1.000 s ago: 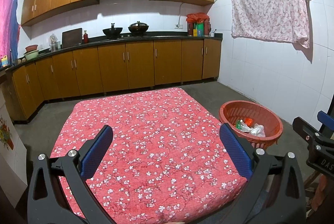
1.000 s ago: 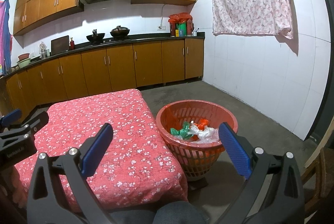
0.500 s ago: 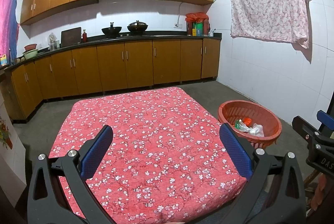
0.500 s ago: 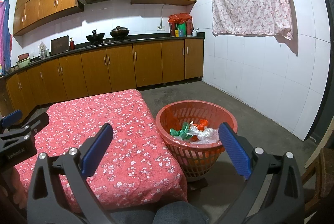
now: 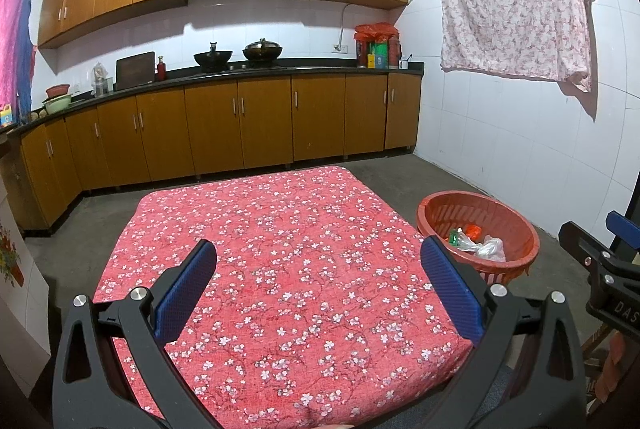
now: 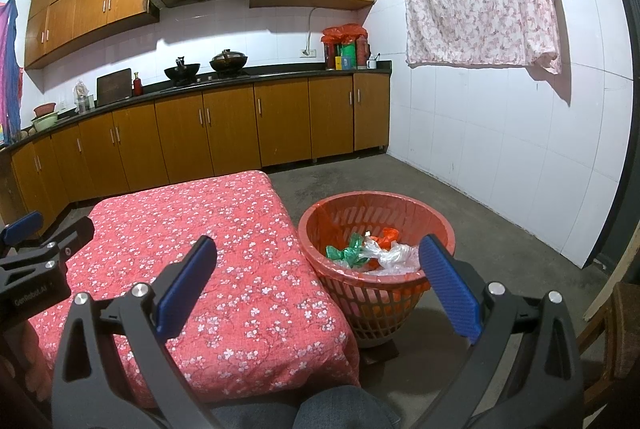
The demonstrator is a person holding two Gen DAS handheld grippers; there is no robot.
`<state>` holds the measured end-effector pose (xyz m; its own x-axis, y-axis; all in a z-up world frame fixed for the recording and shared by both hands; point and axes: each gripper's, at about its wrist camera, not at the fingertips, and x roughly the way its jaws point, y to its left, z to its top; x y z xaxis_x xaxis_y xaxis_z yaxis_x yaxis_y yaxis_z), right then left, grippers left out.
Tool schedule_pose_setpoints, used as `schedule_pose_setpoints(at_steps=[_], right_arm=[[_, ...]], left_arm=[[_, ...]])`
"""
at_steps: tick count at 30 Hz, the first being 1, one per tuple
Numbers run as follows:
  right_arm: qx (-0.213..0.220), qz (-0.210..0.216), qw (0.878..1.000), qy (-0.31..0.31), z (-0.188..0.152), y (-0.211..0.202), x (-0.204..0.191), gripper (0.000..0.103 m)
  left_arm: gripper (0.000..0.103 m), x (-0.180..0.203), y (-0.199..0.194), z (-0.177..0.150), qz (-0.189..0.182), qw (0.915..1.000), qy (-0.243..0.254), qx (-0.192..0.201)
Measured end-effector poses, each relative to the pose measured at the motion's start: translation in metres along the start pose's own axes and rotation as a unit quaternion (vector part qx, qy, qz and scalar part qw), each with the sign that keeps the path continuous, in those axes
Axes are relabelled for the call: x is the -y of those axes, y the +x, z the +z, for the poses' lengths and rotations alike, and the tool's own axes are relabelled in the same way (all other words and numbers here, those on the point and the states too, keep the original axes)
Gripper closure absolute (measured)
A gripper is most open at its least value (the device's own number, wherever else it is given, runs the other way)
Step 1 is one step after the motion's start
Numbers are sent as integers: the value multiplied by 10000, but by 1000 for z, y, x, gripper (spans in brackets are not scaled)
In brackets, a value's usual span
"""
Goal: Collect trash
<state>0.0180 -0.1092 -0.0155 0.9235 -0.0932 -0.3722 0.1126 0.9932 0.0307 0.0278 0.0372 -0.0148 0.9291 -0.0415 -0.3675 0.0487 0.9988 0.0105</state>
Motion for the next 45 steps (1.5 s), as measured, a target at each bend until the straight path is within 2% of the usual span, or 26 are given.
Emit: schedule_pose_setpoints(at_steps=[45], right_arm=[[-3, 5, 10000, 30, 2, -1, 2, 4]], left_arm=[[2, 6, -3, 3, -1, 10000, 10, -15]])
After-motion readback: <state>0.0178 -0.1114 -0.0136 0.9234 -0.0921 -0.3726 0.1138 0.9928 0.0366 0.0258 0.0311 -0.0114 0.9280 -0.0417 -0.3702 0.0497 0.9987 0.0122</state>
